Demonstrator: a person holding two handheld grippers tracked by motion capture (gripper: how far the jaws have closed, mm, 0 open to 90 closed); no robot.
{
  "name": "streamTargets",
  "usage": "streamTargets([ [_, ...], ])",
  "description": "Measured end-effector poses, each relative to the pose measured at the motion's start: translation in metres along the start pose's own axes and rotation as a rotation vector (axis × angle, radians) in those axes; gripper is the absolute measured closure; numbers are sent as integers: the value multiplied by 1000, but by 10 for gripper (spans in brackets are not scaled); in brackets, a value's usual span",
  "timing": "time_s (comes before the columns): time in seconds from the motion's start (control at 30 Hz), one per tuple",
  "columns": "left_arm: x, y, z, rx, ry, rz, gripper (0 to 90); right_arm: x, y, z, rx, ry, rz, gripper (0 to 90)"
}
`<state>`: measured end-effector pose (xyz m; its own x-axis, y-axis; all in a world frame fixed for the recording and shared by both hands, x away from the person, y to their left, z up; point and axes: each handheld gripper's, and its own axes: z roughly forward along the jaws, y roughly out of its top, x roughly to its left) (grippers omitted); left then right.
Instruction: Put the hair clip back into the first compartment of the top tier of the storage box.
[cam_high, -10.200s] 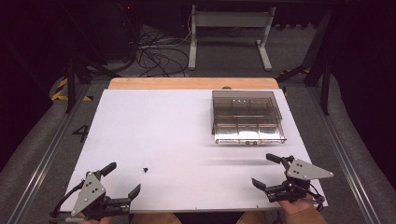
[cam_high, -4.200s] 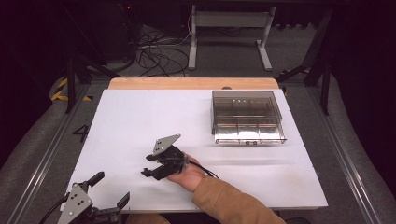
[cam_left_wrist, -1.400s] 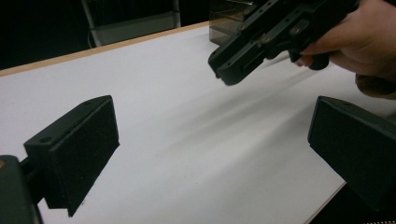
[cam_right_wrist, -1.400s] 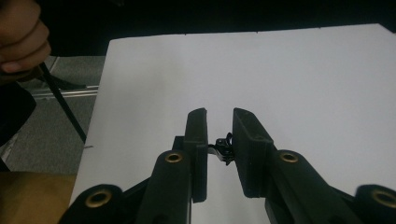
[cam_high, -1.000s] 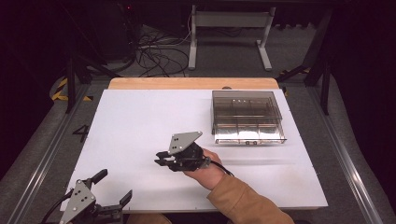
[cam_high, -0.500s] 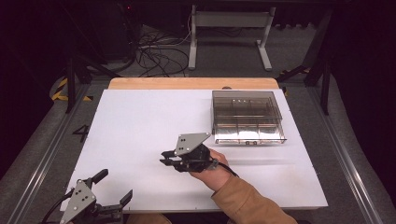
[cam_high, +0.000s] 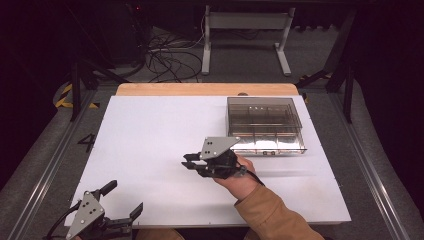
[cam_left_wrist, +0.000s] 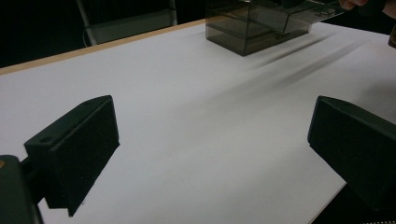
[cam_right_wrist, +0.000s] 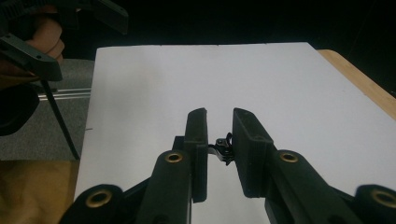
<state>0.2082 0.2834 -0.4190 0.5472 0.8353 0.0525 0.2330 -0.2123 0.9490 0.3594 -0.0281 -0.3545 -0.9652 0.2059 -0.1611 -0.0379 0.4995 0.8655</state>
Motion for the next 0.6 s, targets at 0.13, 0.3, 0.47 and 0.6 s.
streamTargets([
  [0.13, 1, 0, 1, 4, -3, 9, 29, -8, -2, -13, 7, -27, 17, 769],
  [0.3, 0, 0, 2, 3, -10, -3, 29, -13, -4, -22, 12, -50, 31, 770],
  [0.47, 1, 1, 3, 3, -7, 5, 28, -20, -9, -35, 22, -85, 47, 769],
  [0.6, 1, 1, 3, 7, -9, 5, 29, -26, -12, -45, 25, -117, 58, 769],
])
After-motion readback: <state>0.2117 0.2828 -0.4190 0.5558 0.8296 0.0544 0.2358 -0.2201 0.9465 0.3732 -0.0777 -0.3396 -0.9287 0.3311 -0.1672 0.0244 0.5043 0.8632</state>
